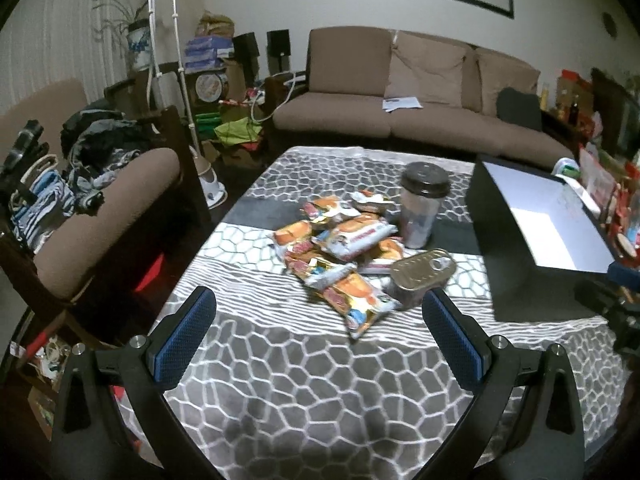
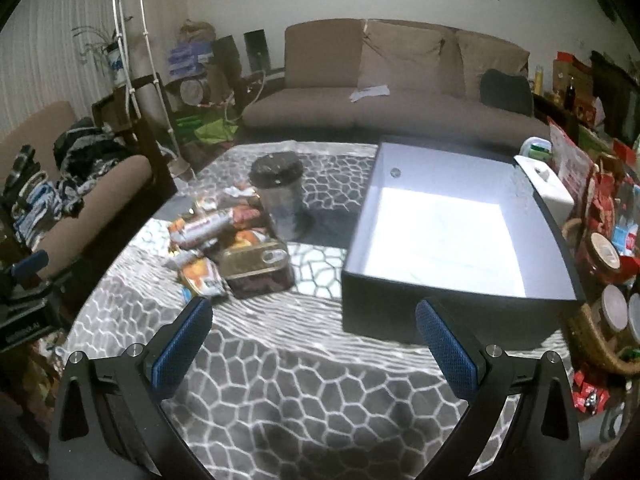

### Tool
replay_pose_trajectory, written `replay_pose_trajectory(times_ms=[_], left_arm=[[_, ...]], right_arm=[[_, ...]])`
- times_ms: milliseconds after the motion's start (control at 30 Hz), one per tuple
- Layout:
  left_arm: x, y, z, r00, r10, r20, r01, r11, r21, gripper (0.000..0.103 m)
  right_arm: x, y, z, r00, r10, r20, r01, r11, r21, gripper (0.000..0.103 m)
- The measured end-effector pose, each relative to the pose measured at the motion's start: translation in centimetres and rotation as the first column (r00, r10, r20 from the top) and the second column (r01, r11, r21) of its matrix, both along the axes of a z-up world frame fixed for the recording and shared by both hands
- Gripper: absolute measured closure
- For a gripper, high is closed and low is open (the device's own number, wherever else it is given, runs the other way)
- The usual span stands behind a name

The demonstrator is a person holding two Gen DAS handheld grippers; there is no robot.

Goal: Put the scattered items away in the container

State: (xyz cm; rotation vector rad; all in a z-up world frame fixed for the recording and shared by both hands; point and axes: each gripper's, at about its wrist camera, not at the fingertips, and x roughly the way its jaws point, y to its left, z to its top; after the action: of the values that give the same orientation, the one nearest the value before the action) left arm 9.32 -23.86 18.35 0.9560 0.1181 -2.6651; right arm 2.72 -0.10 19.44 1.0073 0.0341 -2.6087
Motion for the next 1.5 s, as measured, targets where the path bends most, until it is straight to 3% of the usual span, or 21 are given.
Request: replay_pose_trajectory(times_ms=[300, 667, 700, 733, 767, 833, 867, 900, 967, 1000, 1067, 1167, 1200, 1233, 1300, 1333, 1500], left_arm=[[-2.1, -4.8, -0.7, 0.999, 0.032, 0.006, -0.032, 0.998, 0.052, 0.0], [-7.7, -7.9, -2.0, 1.0, -0.001, -0.031, 0.004, 0.997, 0.079, 0.001], [-8.1, -8.1, -2.1, 0.999, 0.008, -0.046, -0.005, 0.997, 0.071, 0.009], [-8.5, -8.4, -2.2, 0.998, 0.019, -0.055, -0.015, 0.998, 0.065, 0.025], [-9.0, -8.6, -2.3, 0.998, 0.026, -0.055, -0.022, 0.998, 0.065, 0.034], [-10.6, -9.6, -2.8, 0.999, 0.011, -0.033, -0.007, 0.994, 0.109, 0.041], [-11.1, -9.9, -3.1, 1.0, 0.003, -0.029, 0.001, 0.992, 0.13, 0.043], [-11.6, -10.2, -3.3, 1.0, 0.004, -0.025, 0.0, 0.991, 0.134, 0.051], [-12.6, -10.4, -3.8, 1.0, 0.0, -0.016, 0.002, 0.993, 0.12, 0.065], [-12.9, -10.5, -4.0, 1.0, -0.006, -0.016, 0.008, 0.993, 0.116, 0.073], [-13.3, -10.6, -4.2, 1.0, -0.018, -0.023, 0.021, 0.993, 0.115, 0.079], [-13.9, -10.5, -4.6, 1.0, -0.013, -0.023, 0.015, 0.996, 0.093, 0.077], [-14.1, -10.6, -4.7, 1.0, -0.008, -0.014, 0.009, 0.996, 0.092, 0.062], [-14.3, -10.7, -4.9, 1.0, -0.007, -0.006, 0.007, 0.995, 0.1, 0.039], [-14.5, -11.0, -5.2, 1.0, -0.007, -0.018, 0.009, 0.993, 0.118, 0.025], [-14.6, -11.0, -5.4, 1.0, -0.005, -0.021, 0.008, 0.993, 0.114, 0.025], [-15.7, -11.4, -6.5, 1.0, -0.015, 0.021, 0.012, 0.993, 0.12, 0.022]], right_arm=[[-4.0, -4.0, 0.7, 0.998, 0.063, -0.023, -0.063, 0.998, -0.009, 0.0], [-12.0, -8.6, -2.1, 0.998, 0.06, 0.027, -0.059, 0.998, -0.028, 0.0], [-12.6, -9.0, -2.6, 0.998, 0.057, 0.034, -0.056, 0.998, -0.027, 0.0], [-13.0, -9.2, -2.8, 0.998, 0.057, 0.032, -0.056, 0.998, -0.031, 0.0], [-13.5, -9.5, -3.0, 0.998, 0.056, 0.027, -0.055, 0.998, -0.029, 0.003], [-14.2, -10.1, -3.5, 0.999, 0.049, 0.018, -0.049, 0.999, 0.001, 0.024], [-14.7, -10.5, -3.8, 0.999, 0.04, 0.02, -0.041, 0.999, 0.028, 0.049], [-15.1, -10.7, -4.2, 0.999, 0.033, 0.031, -0.034, 0.999, 0.042, 0.067], [-16.0, -10.9, -4.8, 0.998, 0.031, 0.052, -0.032, 0.999, 0.035, 0.073], [-16.4, -10.9, -5.1, 0.998, 0.025, 0.055, -0.027, 0.999, 0.031, 0.081], [-16.5, -10.9, -5.5, 0.998, 0.015, 0.053, -0.017, 0.999, 0.033, 0.086], [-16.9, -10.9, -5.9, 0.999, 0.004, 0.047, -0.006, 1.0, 0.031, 0.086], [-16.9, -10.9, -6.0, 0.999, -0.005, 0.048, 0.003, 0.999, 0.032, 0.083], [-17.1, -10.8, -6.2, 0.999, -0.015, 0.05, 0.014, 1.0, 0.027, 0.079], [-17.6, -10.5, -6.3, 0.997, -0.035, 0.065, 0.035, 0.999, -0.002, 0.038], [-17.8, -10.4, -6.3, 0.997, -0.041, 0.066, 0.042, 0.999, -0.019, 0.016], [-18.6, -11.0, -7.0, 0.995, -0.046, 0.091, 0.048, 0.999, -0.025, 0.015]])
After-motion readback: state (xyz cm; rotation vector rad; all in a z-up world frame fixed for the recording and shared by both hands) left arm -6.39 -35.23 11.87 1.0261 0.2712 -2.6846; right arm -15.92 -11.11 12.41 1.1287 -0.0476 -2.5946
